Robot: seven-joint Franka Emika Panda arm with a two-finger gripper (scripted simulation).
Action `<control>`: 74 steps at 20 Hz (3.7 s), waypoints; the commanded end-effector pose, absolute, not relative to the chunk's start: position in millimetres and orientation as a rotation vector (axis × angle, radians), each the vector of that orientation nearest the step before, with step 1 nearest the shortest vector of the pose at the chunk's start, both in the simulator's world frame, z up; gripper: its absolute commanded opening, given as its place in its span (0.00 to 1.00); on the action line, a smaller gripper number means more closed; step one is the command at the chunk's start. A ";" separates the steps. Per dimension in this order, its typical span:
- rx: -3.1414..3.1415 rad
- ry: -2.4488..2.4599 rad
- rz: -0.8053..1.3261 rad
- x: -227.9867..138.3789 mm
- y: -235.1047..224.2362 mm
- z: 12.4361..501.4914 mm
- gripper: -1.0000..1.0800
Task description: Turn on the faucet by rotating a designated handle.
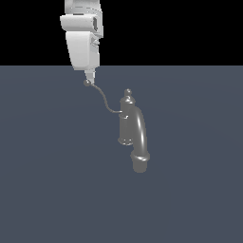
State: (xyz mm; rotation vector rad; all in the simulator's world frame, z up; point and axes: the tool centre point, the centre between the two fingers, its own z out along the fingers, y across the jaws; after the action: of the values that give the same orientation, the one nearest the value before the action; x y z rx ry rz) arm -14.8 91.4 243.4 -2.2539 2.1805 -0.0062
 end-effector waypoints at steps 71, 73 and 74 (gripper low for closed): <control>-2.272 2.159 -0.011 -64.8 -99.5 246.9 0.00; -2.271 2.161 -0.010 -60.5 -104.5 246.5 0.00; -2.271 2.162 -0.009 -58.4 -107.0 246.2 0.00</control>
State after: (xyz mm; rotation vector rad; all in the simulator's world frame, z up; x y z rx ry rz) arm -59.7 -92.0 248.9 -2.2909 2.1359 -0.0123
